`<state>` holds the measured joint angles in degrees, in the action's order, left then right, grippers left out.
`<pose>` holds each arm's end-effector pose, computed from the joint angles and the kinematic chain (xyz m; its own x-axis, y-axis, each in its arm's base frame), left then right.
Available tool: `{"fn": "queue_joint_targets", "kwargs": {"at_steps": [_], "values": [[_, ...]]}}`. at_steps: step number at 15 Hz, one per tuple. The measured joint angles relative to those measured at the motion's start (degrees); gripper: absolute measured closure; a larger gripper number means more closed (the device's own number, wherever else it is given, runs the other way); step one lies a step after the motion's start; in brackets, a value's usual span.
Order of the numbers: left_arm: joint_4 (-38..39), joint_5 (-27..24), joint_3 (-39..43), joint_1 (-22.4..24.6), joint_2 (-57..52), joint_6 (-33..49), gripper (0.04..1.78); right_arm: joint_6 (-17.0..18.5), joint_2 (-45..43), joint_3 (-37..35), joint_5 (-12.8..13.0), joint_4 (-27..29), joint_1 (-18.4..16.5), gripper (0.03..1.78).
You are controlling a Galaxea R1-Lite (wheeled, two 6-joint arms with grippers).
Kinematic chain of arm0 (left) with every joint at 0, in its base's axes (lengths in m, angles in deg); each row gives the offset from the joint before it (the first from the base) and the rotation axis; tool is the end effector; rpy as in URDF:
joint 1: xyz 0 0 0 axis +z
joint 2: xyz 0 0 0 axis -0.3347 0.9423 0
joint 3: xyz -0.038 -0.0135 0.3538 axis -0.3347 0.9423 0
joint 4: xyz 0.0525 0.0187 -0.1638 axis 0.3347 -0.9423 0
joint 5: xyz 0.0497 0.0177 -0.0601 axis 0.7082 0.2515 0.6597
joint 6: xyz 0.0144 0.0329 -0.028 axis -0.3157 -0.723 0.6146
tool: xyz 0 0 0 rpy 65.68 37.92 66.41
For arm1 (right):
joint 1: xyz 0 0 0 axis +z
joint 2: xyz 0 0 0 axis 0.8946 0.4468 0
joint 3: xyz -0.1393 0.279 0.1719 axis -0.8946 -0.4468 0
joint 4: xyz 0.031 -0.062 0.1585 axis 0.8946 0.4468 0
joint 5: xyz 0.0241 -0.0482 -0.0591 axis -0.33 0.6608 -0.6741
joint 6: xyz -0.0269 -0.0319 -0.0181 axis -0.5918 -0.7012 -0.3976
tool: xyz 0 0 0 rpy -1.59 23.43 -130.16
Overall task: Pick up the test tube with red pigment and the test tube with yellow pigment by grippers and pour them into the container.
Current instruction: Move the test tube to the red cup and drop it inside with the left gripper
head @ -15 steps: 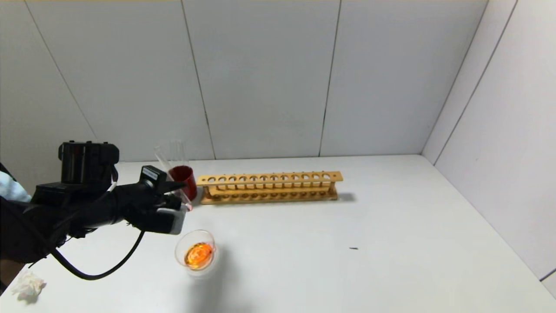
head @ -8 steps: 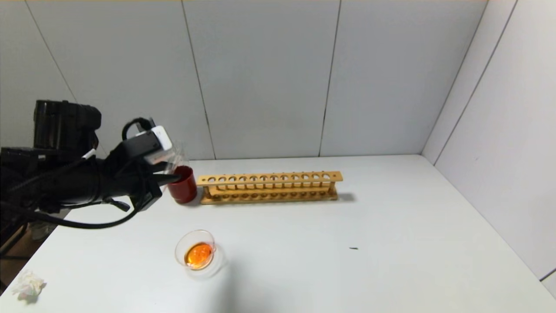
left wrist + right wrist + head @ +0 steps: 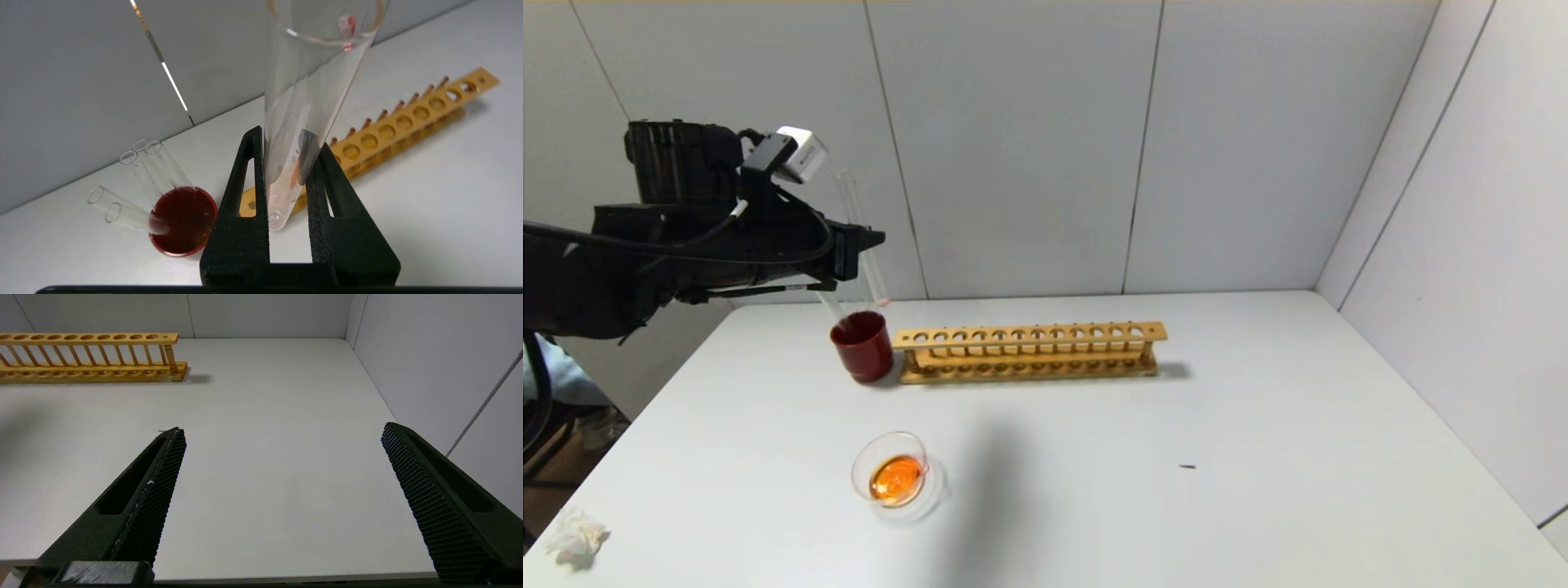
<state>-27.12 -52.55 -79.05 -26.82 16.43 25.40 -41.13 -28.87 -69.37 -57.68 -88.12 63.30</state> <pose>0.3481 -0.0581 0.2967 0.8836 -0.4143 -0.2183 0.4343 0.8993 0.0512 -0.0750 0.0005 0.0755 1.0000 0.0016 0.0001 -0.0016 1.0000 0.0000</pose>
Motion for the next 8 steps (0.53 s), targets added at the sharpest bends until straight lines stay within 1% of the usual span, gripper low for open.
{"fn": "queue_joint_targets", "kwargs": {"at_steps": [2,4,8], "values": [[2.21,-0.5,-2.65,1.76,4.0,4.52,1.51,0.0,0.0,0.0,0.0,0.0,-0.02,0.06],[4.35,-1.22,-3.34,2.73,6.78,7.68,1.51,0.0,0.0,0.0,0.0,0.0,-0.05,0.06],[6.23,-1.28,-3.75,4.02,10.14,7.88,1.51,0.0,0.0,0.0,0.0,0.0,-0.02,0.06]]}}
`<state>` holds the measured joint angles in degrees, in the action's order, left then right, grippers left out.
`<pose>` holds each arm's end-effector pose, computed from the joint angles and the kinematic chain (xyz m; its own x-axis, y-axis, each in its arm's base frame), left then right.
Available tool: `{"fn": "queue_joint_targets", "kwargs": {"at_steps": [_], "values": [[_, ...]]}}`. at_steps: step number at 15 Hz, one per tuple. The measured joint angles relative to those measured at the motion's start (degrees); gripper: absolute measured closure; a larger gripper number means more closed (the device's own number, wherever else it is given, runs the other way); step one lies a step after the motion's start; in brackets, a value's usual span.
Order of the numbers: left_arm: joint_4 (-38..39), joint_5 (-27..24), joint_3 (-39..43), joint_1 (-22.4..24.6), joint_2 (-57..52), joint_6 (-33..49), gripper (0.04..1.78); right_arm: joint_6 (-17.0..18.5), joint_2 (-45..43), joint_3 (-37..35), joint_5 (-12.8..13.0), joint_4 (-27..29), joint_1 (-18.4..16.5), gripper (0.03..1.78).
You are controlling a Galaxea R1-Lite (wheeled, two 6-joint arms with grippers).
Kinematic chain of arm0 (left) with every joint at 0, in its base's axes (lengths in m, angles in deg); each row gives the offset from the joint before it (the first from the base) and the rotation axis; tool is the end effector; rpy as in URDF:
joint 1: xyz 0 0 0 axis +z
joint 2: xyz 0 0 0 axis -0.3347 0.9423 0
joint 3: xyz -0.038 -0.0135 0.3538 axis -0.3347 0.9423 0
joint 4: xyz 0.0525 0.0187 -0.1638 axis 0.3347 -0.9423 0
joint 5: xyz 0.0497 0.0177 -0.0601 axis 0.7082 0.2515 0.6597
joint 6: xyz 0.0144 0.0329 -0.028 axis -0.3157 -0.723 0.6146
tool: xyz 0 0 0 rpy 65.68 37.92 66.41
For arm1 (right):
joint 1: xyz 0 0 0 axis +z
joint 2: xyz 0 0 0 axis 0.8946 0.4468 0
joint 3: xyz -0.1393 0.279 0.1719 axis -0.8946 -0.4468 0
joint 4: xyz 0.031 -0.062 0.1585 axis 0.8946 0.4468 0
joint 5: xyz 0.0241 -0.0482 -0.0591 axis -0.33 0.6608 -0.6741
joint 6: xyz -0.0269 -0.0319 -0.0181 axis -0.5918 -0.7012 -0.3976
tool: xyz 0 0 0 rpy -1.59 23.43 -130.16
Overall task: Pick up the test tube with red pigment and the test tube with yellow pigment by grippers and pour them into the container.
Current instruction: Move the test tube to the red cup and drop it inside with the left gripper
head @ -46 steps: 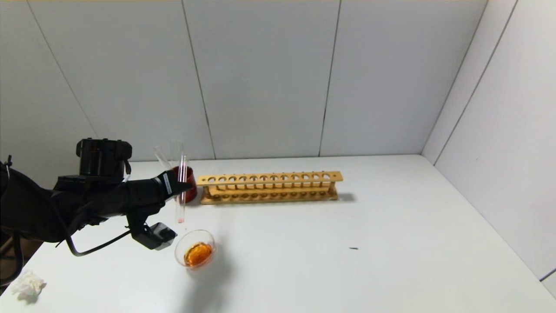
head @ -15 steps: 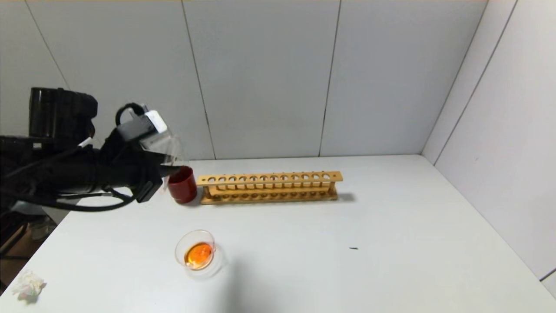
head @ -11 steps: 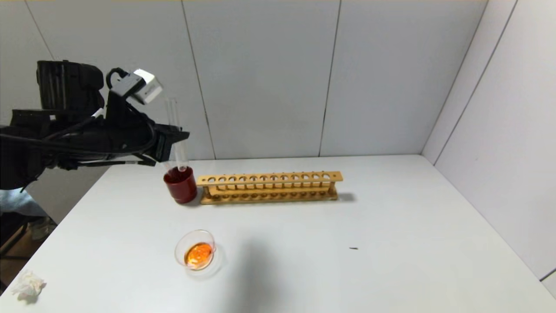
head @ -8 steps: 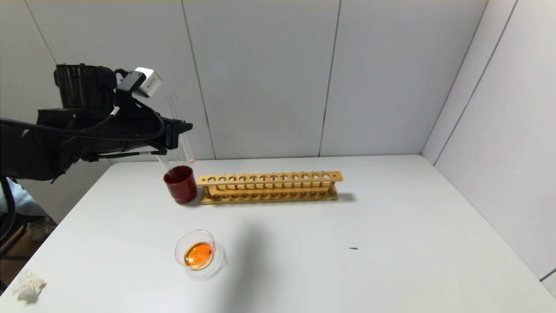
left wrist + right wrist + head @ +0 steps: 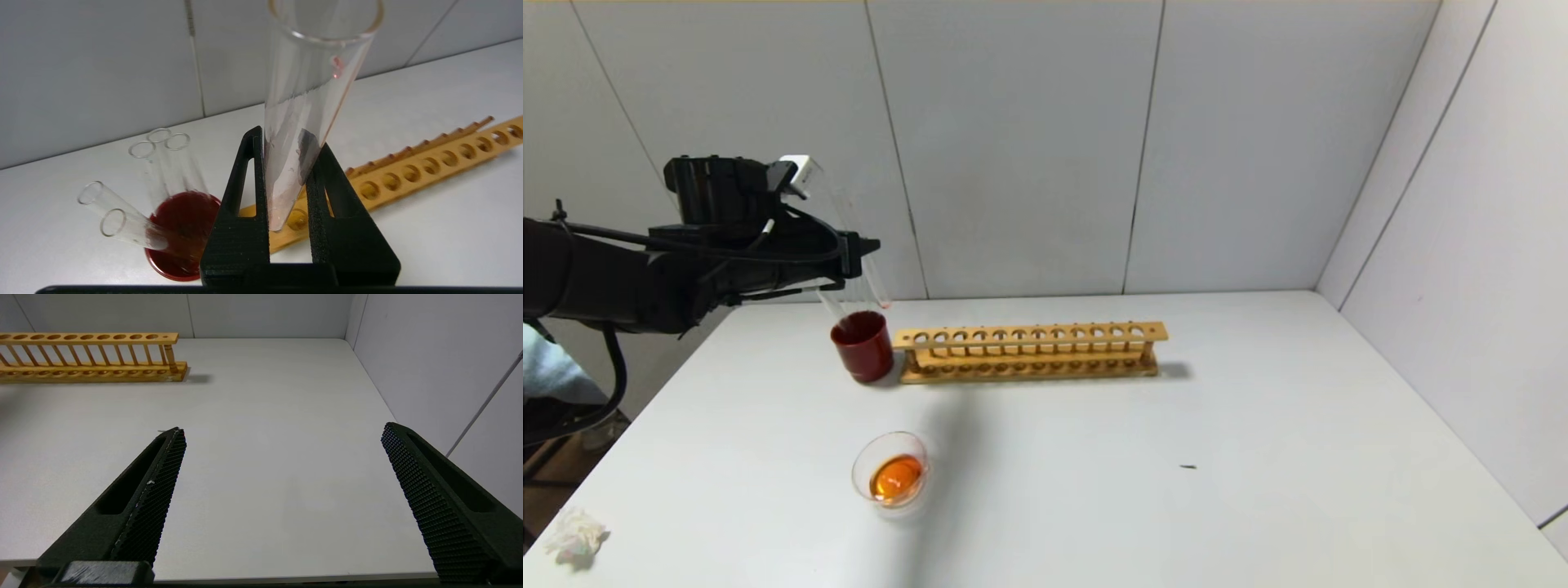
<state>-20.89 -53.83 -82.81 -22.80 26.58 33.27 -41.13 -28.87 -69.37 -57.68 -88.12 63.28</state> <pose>0.4077 -0.0377 0.2612 0.9019 -0.3721 -0.2193 0.3614 0.9282 -0.0885 -0.0750 0.0006 0.0755 1.0000 0.0012 0.0001 -0.0012 1.0000 0.0000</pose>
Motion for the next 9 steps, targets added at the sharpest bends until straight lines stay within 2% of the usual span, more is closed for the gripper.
{"fn": "queue_joint_targets", "kwargs": {"at_steps": [3,9], "values": [[4.66,-0.02,0.69,1.04,2.01,0.02,1.51,0.0,0.0,0.0,0.0,0.0,0.02,0.06],[5.03,0.15,2.54,2.84,3.49,-0.22,1.51,0.0,0.0,0.0,0.0,0.0,-0.02,0.06]]}}
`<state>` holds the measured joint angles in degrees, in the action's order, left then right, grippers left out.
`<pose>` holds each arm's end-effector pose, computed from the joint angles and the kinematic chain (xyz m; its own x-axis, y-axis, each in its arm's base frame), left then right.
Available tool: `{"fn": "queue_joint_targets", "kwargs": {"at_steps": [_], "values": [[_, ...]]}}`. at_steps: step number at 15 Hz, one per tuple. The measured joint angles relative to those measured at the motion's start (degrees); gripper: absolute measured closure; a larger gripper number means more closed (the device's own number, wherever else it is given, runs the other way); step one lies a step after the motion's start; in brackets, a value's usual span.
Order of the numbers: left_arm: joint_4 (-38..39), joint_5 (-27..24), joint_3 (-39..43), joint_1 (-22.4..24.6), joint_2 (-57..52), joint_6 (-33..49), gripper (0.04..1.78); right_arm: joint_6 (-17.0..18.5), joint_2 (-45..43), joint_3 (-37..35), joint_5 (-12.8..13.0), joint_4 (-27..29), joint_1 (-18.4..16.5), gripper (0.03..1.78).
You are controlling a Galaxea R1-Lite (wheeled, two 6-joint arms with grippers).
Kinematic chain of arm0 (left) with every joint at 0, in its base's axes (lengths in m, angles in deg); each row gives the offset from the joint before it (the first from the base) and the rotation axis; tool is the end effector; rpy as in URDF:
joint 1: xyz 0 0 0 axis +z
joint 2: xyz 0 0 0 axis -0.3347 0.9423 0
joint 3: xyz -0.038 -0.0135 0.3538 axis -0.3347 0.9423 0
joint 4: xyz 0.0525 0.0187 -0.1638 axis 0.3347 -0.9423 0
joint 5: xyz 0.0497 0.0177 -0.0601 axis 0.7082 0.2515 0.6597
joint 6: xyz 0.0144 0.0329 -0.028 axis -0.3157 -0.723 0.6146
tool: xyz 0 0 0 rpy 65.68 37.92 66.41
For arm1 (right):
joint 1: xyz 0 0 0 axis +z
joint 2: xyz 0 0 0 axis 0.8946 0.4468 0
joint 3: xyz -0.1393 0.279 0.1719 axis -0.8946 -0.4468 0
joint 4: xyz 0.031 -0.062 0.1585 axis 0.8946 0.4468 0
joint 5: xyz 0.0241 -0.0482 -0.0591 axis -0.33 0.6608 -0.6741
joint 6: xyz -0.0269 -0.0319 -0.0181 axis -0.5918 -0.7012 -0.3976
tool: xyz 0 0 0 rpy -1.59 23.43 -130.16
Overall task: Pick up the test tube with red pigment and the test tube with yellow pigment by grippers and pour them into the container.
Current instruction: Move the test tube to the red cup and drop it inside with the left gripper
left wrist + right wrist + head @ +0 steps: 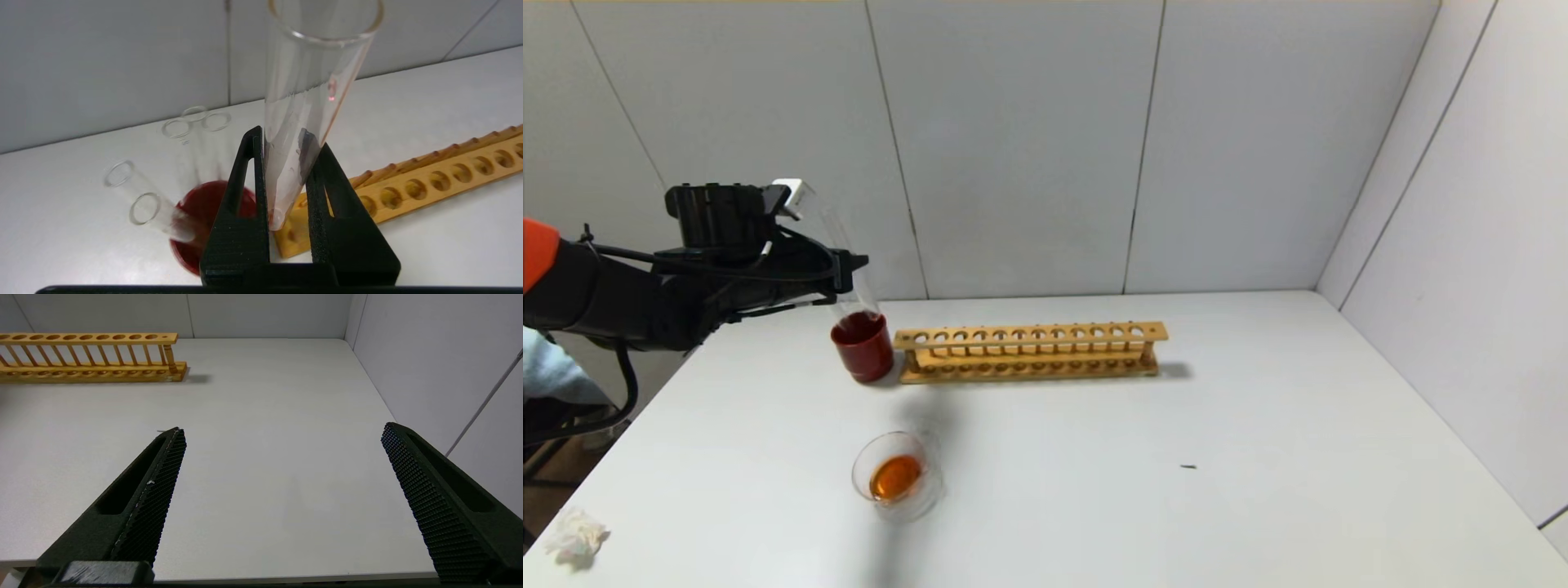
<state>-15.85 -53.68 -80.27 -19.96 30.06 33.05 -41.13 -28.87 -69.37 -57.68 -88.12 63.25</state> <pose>0.4230 -0.0174 0.2339 0.9162 -0.3244 -0.2352 0.3120 0.9459 -0.0894 -0.0750 0.0006 0.0755 1.0000 0.0007 0.0001 -0.0007 1.0000 0.0000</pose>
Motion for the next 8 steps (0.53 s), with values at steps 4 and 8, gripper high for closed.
{"fn": "queue_joint_targets", "kwargs": {"at_steps": [4,8], "values": [[0.01,0.05,0.67,0.76,0.35,-0.26,1.51,0.0,0.0,0.0,0.0,0.0,0.05,0.06],[0.98,0.13,1.55,1.04,0.84,-0.34,1.51,0.0,0.0,0.0,0.02,0.0,0.05,0.06]]}}
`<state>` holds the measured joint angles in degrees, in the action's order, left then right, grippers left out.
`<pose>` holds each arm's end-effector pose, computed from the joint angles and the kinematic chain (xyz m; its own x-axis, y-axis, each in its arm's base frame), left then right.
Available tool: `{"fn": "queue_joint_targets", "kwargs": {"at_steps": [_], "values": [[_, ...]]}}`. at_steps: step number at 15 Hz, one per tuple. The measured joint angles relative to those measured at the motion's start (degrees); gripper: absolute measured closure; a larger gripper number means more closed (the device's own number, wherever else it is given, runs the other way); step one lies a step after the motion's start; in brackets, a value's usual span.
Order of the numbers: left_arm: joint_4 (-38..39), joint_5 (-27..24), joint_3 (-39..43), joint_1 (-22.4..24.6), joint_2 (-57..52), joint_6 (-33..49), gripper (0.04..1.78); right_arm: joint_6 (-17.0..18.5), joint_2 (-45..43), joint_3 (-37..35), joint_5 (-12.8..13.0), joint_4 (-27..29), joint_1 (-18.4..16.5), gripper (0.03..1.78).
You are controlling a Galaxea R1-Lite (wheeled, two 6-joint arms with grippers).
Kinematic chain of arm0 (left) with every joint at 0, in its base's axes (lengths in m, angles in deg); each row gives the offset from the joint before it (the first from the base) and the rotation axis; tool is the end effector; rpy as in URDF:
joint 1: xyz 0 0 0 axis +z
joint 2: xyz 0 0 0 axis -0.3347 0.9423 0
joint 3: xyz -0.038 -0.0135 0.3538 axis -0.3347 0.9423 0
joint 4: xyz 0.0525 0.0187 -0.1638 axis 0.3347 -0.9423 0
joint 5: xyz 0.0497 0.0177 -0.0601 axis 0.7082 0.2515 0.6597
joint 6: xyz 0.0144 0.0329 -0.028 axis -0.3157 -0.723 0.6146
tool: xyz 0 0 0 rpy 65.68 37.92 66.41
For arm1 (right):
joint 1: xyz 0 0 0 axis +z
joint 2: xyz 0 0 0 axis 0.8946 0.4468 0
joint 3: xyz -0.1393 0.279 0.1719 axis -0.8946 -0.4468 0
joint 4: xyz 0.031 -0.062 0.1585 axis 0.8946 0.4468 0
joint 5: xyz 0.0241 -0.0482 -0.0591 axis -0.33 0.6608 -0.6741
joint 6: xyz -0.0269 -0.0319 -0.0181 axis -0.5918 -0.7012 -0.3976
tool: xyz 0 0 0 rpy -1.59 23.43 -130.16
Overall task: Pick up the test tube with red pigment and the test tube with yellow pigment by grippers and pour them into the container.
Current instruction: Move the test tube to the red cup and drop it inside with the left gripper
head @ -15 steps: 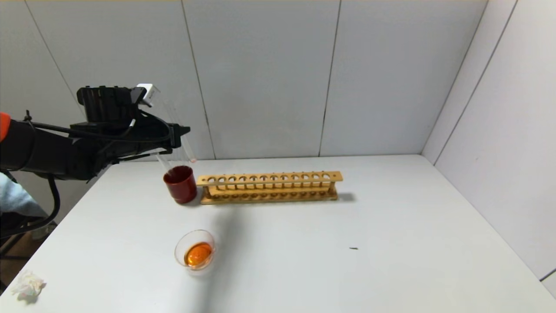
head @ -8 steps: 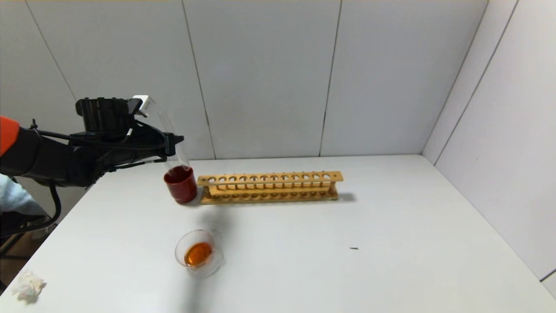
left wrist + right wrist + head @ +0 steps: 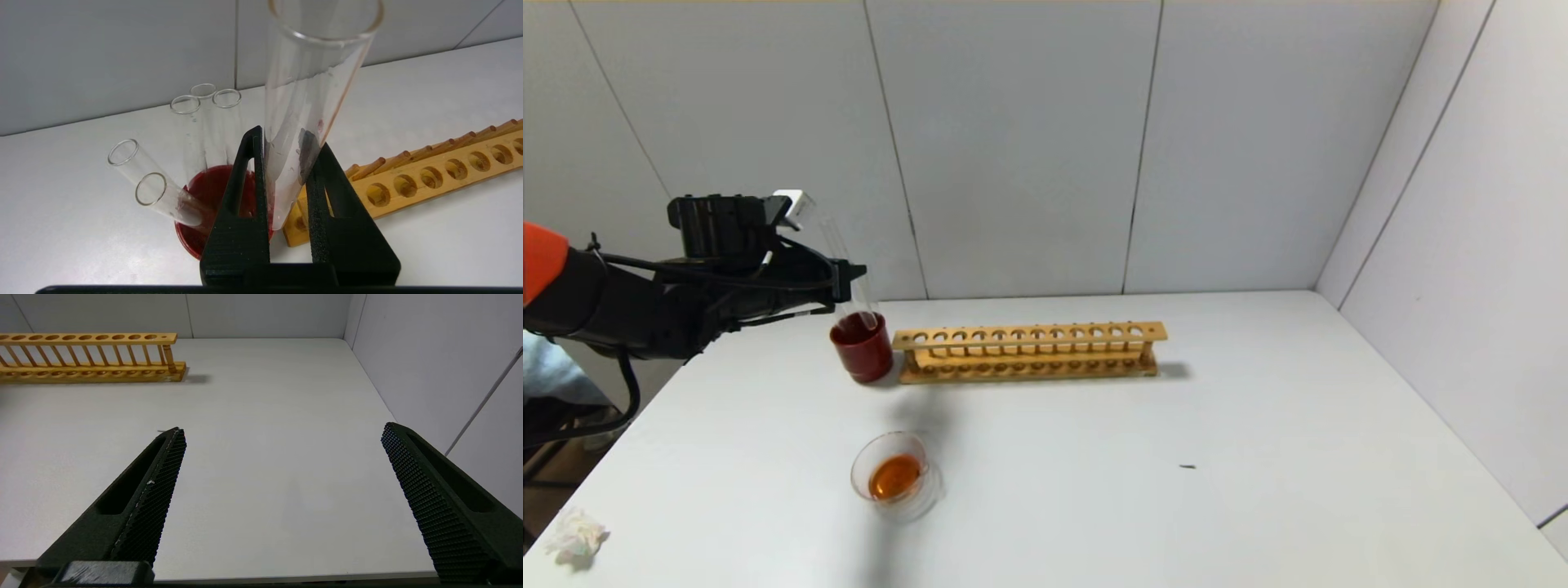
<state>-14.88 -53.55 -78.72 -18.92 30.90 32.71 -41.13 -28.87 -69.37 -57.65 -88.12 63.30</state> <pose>0.4245 -0.0096 0.2221 0.9165 -0.3057 -0.2581 0.2920 0.9521 -0.0906 -0.0750 0.0005 0.0755 1.0000 0.0011 0.0001 -0.0011 1.0000 0.0000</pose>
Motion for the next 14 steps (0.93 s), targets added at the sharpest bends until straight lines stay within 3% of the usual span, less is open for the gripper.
{"fn": "queue_joint_targets", "kwargs": {"at_steps": [4,14], "values": [[5.42,0.05,1.49,0.21,1.17,-0.2,1.51,0.0,0.0,0.0,-0.02,0.0,0.0,0.06],[5.95,0.22,2.18,1.1,2.84,-0.39,1.51,0.0,0.0,0.0,-0.02,0.0,-0.02,0.06]]}}
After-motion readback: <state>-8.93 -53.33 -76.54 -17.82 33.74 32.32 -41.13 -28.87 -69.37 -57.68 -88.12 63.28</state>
